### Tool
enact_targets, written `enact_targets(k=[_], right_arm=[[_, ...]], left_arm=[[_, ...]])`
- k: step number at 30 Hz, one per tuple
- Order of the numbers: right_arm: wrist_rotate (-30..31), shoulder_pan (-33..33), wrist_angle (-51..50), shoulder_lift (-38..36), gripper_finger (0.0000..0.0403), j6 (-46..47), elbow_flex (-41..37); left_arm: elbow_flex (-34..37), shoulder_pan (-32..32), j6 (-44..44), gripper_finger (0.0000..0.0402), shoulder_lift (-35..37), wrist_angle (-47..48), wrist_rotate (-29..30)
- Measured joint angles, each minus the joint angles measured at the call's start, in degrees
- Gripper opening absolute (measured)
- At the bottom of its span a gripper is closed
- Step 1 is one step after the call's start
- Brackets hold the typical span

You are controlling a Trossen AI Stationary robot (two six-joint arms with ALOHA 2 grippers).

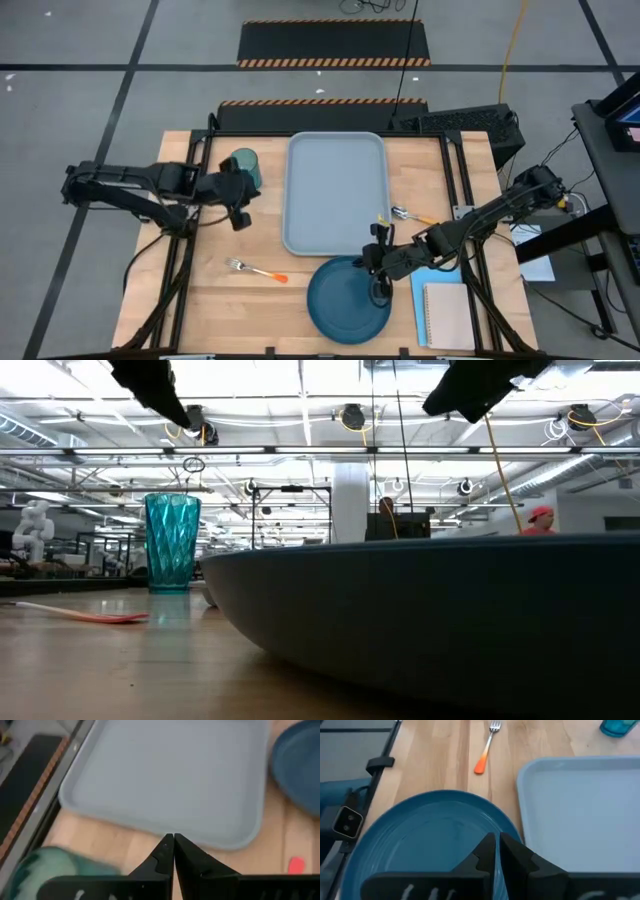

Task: Pick and place plate/cup/fork/spoon on tray
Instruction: Put the blue glass on the gray serving tray

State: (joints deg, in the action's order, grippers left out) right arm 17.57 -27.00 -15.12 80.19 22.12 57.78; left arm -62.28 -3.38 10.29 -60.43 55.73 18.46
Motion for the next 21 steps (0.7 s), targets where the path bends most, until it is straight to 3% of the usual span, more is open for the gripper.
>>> enact_targets(k=[3,6,14,19,21], right_arm=[[-0.47,0.0,0.07,-0.56,0.002,3.05,0.0],[-1.25,0.0,0.4,-1.11,0.002,4.69,-0.02],[-1.25,0.19,0.11,-1.19,0.002,1.35,-0.02],[-1.17,0.35,0.07,-1.19,0.002,-4.23,-0.02],[-1.18,0.35,0.61,-1.19,0.002,-4.69,-0.56]], left_arm=[[-4.93,1.66,4.44,0.0032,-3.65,10.22,-1.23],[-8.05,2.33,6.53,0.0073,-6.62,16.68,-1.69],[-8.66,6.84,1.74,0.0204,-11.88,16.54,1.77],[-8.64,9.17,-4.93,0.024,-13.37,15.59,8.44],[-8.64,10.99,-5.5,0.0244,-13.35,15.33,8.31]])
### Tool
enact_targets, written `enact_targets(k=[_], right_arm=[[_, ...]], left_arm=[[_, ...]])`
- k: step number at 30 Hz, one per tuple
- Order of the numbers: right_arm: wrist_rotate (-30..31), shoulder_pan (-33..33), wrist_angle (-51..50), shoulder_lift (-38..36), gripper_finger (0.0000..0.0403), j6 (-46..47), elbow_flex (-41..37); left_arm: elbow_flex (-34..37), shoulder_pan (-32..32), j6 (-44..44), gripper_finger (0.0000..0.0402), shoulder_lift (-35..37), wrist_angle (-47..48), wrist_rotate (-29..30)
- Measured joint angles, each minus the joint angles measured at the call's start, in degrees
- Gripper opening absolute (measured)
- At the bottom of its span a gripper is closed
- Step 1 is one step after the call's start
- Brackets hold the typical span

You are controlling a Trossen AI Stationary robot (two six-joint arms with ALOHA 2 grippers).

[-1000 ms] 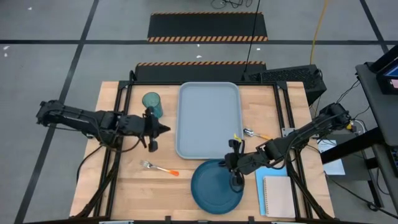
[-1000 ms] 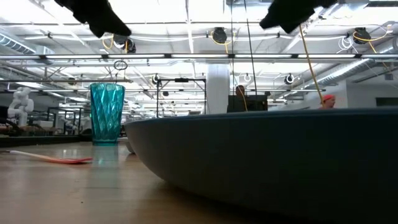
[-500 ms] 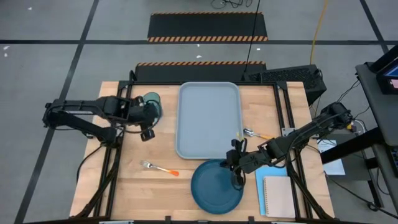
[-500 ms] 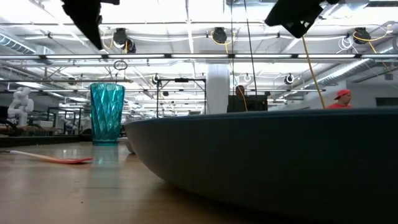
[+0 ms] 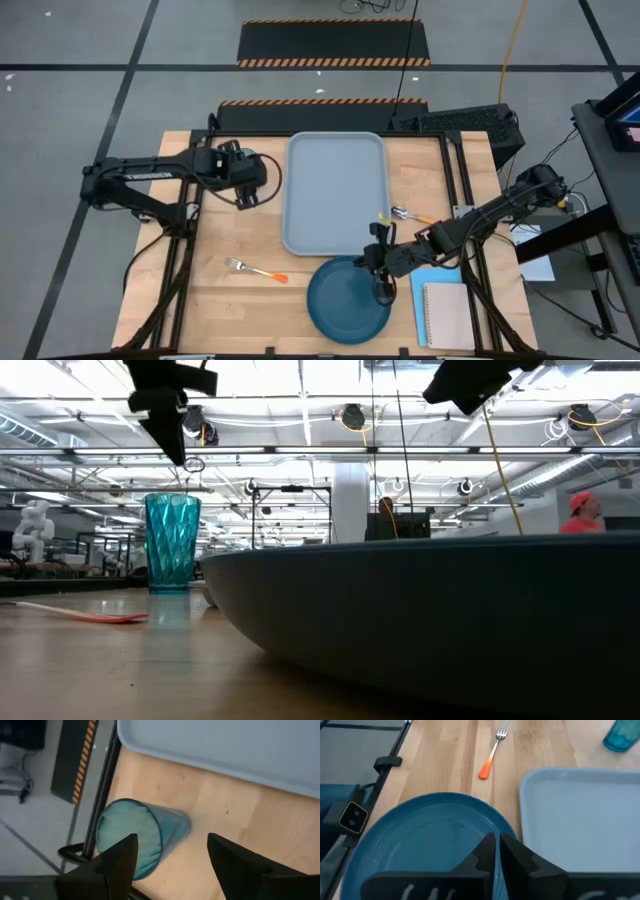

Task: Pick and place plate/cup/fork/spoon on tray
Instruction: Put the blue glass on the gray serving tray

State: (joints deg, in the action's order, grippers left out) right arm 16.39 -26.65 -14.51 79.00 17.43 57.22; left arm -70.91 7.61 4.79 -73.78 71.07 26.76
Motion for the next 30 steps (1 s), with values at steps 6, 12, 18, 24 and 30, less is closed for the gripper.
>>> enact_targets(k=[6,12,18,24,30], right_arm=[[0.02,0.0,-0.04,0.0,0.002,2.96,-2.98],[0.04,0.32,-0.14,0.0,0.002,7.93,-4.38],[0.04,0.39,0.08,0.0,0.002,8.29,-4.38],[0.04,0.44,-0.05,0.0,0.002,7.12,-4.38],[0.04,0.44,-0.1,0.0,0.002,6.97,-4.38]], left_arm=[[0.0,8.36,-0.89,0.0246,0.2,-0.44,-7.97],[0.0,15.96,-4.02,0.0246,-0.48,-0.71,-11.34],[0.04,17.78,-5.14,0.0246,-1.45,-0.89,-13.34],[0.94,17.25,-5.13,0.0246,-2.69,-2.26,-13.98],[3.09,16.75,-4.27,0.0246,-4.18,-2.6,-13.87]])
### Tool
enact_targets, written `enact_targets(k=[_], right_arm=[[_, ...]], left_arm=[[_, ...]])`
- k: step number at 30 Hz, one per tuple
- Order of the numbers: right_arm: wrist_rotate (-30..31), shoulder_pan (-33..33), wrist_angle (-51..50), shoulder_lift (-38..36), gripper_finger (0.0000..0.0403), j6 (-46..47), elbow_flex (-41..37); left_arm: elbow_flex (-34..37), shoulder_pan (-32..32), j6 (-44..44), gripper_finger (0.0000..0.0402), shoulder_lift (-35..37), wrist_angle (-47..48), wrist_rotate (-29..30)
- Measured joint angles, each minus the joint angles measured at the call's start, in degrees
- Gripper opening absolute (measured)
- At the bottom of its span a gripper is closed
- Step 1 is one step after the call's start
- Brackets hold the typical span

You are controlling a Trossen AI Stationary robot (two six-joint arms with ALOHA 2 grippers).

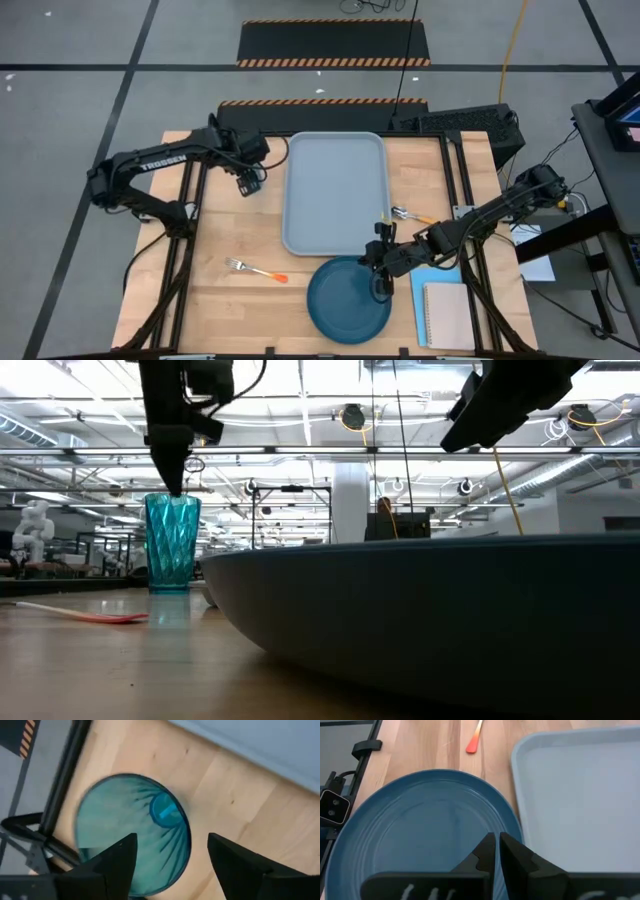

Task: Pick and place plate/cup/fork/spoon on tray
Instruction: Put the blue glass on the gray serving tray

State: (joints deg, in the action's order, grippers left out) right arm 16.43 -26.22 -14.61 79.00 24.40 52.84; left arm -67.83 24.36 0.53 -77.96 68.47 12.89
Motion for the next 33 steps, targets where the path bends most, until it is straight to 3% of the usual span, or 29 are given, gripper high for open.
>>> enact_targets(k=[9,21,33], right_arm=[[0.0,0.0,0.0,0.0,0.002,0.0,0.0],[0.07,0.0,0.0,0.0,0.002,-0.02,-0.02],[0.04,0.0,-0.22,0.0,0.002,-1.31,-0.02]], left_arm=[[5.0,-0.32,-2.8,0.0231,-0.08,-4.59,0.18],[6.11,-0.89,-10.56,0.0014,0.34,-5.61,0.47],[0.58,-5.58,-14.39,0.0015,0.37,-5.51,0.17]])
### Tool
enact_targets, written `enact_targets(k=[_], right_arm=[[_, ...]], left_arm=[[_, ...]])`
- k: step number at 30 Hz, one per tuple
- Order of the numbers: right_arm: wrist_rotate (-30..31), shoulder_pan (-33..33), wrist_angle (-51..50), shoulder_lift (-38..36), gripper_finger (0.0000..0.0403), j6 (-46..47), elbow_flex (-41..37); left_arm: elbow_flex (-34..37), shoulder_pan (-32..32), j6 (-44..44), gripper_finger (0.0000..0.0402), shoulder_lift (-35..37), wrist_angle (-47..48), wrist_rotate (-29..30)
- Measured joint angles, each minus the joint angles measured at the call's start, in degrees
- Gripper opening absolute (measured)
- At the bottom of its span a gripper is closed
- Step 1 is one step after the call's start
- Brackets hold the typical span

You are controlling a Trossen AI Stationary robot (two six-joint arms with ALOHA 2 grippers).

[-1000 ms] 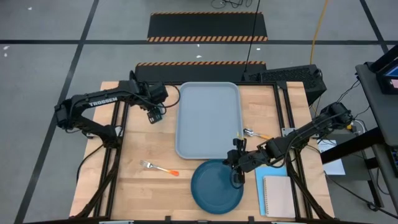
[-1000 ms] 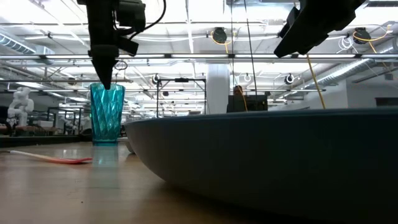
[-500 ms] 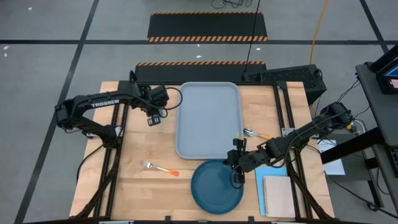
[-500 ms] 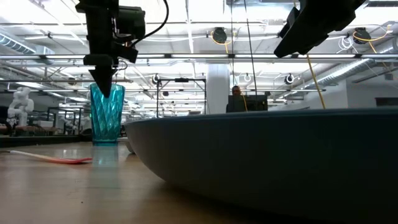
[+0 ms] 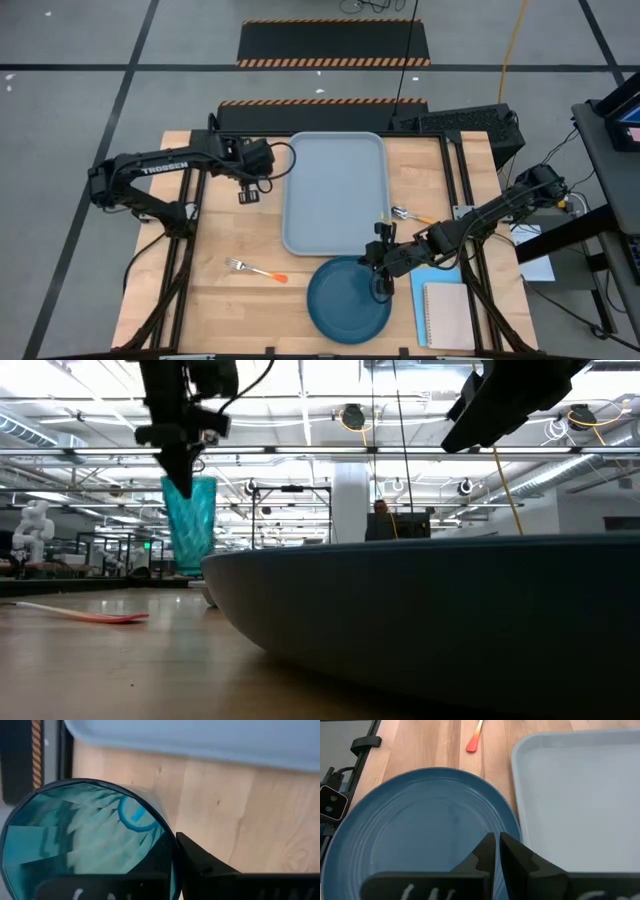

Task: Pick and place plate/cup/fork/spoon on tray
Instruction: Put the blue glass on the gray serving tray

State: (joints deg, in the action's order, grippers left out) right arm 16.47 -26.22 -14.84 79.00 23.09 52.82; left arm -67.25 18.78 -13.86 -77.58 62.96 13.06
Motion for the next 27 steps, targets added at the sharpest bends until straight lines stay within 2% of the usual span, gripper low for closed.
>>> enact_targets(k=[14,20,27], right_arm=[[-0.04,0.0,0.18,0.0,0.002,-1.39,0.0],[-0.04,0.0,0.01,0.0,0.002,-4.78,0.0],[-0.02,0.0,0.42,0.0,0.002,-9.26,0.0]], left_arm=[[-18.13,-4.34,-3.14,0.0014,-1.5,-0.07,-0.15],[-24.89,-4.11,-7.41,0.0015,-7.07,-0.11,-0.04],[-31.82,-1.84,-14.17,0.0009,-17.05,0.19,-1.72]])
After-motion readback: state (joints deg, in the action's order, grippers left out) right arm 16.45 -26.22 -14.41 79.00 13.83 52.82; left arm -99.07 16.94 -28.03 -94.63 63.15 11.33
